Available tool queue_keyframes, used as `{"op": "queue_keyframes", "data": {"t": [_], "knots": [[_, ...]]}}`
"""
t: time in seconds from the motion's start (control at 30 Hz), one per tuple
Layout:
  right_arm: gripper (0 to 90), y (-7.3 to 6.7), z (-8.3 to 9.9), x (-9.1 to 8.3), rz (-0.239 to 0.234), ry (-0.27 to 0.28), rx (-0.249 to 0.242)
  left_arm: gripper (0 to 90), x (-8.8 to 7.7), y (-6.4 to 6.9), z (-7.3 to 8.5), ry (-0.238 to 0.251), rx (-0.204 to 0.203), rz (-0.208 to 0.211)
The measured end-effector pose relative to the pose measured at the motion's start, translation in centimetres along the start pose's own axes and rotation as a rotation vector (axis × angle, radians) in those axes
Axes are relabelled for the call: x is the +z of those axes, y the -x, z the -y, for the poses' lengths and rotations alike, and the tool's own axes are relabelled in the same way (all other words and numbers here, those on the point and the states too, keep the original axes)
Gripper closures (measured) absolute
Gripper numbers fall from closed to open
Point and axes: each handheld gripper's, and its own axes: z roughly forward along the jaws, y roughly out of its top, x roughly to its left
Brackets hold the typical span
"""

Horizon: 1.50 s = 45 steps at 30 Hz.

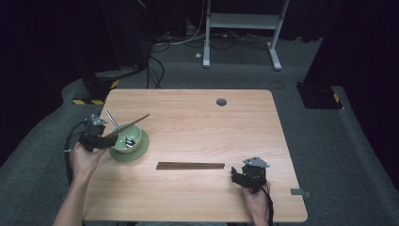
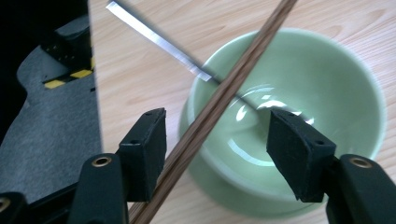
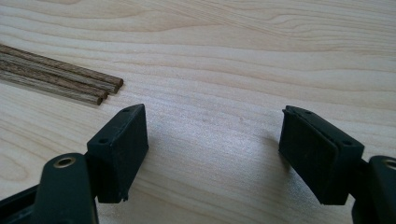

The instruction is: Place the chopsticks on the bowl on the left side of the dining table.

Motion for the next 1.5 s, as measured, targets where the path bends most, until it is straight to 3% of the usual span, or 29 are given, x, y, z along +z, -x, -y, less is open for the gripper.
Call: {"op": "queue_keyframes", "data": {"t": [0.13, 0.5, 1.0, 1.07, 1.33, 1.5], "knots": [[23.1, 0.0, 0.0, 0.0, 0.000, 0.000, 0.000, 37.3, 0.6, 0.9, -1.1, 0.017, -0.014, 0.047], [23.2, 0.0, 0.0, 0.0, 0.001, 0.001, 0.001, 36.6, 2.8, 2.3, -3.1, 0.035, -0.038, 0.102], [23.1, 0.0, 0.0, 0.0, 0.002, 0.001, 0.002, 34.3, 4.3, 2.9, -5.9, 0.052, -0.057, 0.096], [23.1, 0.0, 0.0, 0.0, 0.002, 0.000, 0.003, 33.2, 4.8, 3.2, -6.2, 0.026, -0.046, 0.091], [23.4, 0.0, 0.0, 0.0, 0.001, 0.001, 0.003, 31.8, 6.0, 4.0, -7.1, 0.013, -0.048, 0.088], [23.7, 0.0, 0.0, 0.0, 0.000, 0.001, 0.001, 31.6, 6.6, 3.9, -7.0, -0.002, -0.052, 0.083]]}}
